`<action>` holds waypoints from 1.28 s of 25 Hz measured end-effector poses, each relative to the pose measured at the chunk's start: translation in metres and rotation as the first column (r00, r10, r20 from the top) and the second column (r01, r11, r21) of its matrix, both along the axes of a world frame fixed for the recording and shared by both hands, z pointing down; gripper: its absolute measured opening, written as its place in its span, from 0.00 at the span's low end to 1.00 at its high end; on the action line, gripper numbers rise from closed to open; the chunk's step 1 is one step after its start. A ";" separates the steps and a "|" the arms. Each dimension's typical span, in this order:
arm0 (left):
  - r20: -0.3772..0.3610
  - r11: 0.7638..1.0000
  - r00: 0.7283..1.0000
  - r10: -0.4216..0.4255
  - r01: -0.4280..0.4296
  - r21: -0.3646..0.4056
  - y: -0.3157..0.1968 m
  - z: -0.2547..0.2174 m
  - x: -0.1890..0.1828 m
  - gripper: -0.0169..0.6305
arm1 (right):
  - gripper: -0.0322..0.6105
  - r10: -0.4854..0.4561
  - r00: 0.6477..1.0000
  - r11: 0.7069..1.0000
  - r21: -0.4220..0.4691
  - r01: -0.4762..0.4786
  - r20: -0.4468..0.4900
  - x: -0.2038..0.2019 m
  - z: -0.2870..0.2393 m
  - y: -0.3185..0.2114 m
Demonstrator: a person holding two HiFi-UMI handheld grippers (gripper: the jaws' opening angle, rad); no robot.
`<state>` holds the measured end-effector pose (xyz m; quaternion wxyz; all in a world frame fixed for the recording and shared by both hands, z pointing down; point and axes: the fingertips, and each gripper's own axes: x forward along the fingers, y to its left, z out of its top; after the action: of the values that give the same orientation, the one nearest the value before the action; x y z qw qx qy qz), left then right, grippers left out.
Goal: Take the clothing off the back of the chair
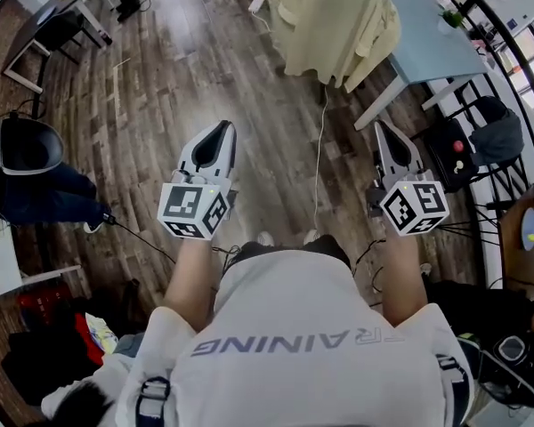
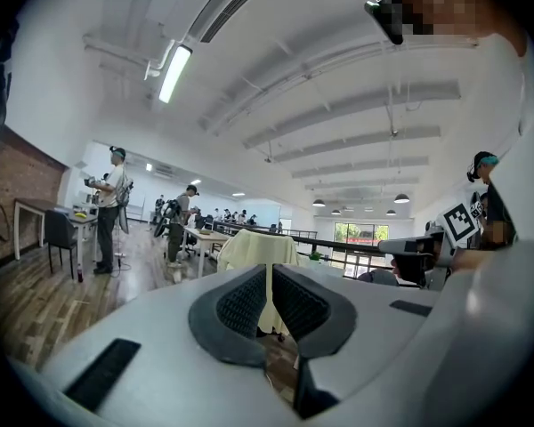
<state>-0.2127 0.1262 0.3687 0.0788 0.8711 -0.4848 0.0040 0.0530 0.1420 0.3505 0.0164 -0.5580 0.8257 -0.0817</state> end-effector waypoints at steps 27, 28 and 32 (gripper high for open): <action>0.021 0.998 0.999 -0.031 0.032 -0.050 -0.189 0.024 0.054 0.10 | 0.08 -0.033 0.999 0.999 -0.025 0.034 0.025 0.054 0.023 -0.206; 0.024 0.998 0.999 -0.034 0.035 -0.054 -0.200 0.025 0.061 0.10 | 0.08 -0.032 0.999 0.999 -0.027 0.033 0.029 0.063 0.025 -0.217; 0.057 0.998 0.998 -0.039 0.041 -0.041 -0.236 0.024 0.093 0.10 | 0.08 -0.019 1.000 1.000 -0.022 0.019 0.004 0.095 0.028 -0.255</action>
<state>-0.1194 -0.1094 0.3931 0.0836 0.8589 -0.5039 0.0374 0.1475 -0.1127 0.3783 0.0107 -0.5499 0.8300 -0.0920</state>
